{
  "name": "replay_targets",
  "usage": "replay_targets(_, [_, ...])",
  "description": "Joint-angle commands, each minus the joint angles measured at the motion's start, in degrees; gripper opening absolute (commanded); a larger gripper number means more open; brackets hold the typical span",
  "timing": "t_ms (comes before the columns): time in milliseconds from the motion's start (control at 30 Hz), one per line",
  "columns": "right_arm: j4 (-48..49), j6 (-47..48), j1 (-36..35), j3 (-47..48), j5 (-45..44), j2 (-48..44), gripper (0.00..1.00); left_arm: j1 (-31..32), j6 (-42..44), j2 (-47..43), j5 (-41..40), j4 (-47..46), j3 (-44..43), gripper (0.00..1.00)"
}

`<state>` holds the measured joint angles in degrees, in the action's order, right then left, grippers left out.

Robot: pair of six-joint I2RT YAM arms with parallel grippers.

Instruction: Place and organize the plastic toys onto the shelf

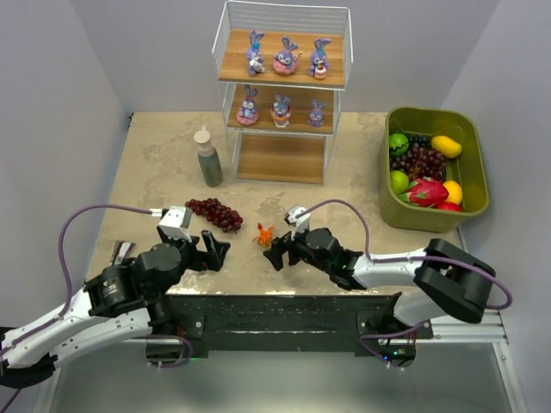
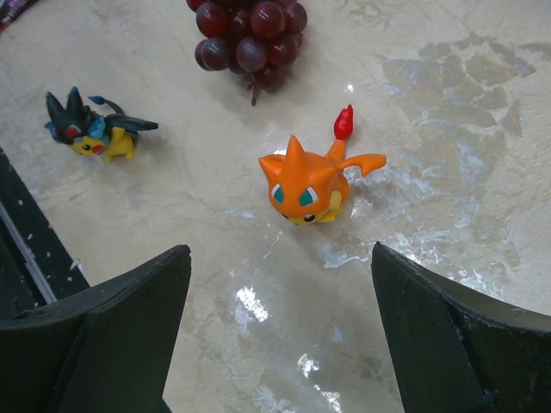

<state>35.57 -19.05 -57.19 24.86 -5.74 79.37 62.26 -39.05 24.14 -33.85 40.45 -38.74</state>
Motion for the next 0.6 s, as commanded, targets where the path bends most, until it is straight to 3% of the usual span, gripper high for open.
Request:
replay_targets(0, [8.20, -0.90, -1.61, 1.50, -5.07, 4.90, 0.87, 0.05, -1.38, -0.50, -1.93, -0.54, -0.46, 0.97])
replay_targets(233, [10.48, -4.50, -3.02, 4.31, -12.27, 11.06, 0.82, -0.03, -1.56, -0.50, -2.36, -0.19, -0.55, 0.97])
replay_targets(567, [10.66, -7.93, -3.63, 7.30, -14.39, 15.28, 0.73, -0.03, -2.00, -0.41, -3.16, 0.33, -0.81, 0.97])
